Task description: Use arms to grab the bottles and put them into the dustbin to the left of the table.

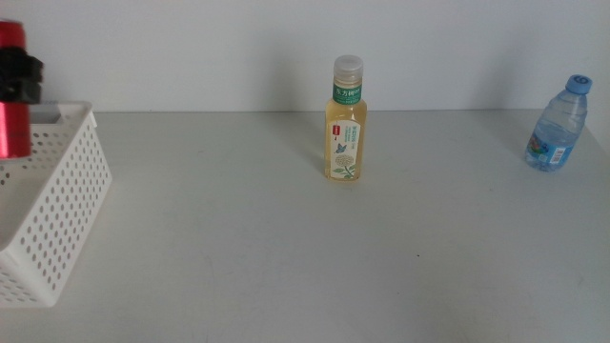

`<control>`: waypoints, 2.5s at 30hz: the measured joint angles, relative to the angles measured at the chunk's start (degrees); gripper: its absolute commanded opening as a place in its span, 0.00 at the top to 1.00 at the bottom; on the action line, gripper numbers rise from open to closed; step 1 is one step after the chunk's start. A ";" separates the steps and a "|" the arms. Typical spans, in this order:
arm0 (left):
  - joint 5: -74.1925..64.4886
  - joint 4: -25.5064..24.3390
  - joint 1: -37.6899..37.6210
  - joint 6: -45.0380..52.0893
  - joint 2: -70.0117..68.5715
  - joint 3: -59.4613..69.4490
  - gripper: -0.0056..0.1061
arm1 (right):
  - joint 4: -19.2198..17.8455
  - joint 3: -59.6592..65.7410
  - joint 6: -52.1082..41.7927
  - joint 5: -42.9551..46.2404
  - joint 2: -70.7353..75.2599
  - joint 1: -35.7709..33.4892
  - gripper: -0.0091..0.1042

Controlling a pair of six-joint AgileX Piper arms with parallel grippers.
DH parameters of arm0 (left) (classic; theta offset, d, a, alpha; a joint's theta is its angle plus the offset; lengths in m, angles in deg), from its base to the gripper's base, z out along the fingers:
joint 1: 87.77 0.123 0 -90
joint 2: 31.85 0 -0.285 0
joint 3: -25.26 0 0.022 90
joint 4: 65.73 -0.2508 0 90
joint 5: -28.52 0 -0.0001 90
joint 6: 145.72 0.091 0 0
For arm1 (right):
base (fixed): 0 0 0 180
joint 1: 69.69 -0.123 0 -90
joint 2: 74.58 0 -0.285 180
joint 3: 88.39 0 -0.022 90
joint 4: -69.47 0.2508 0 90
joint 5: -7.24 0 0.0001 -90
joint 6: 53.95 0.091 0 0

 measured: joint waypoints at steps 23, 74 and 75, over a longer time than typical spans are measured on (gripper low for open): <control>-23.72 -0.12 11.79 10.58 23.43 -17.41 0.96 | 0.00 0.00 0.00 0.00 0.00 0.00 0.28; -23.72 2.01 -4.58 3.92 14.76 -22.37 0.11 | 0.00 0.00 0.00 0.00 0.00 0.00 0.28; -22.99 2.01 -6.67 3.92 13.33 -22.37 0.11 | 0.00 0.00 0.00 0.00 0.00 0.00 0.28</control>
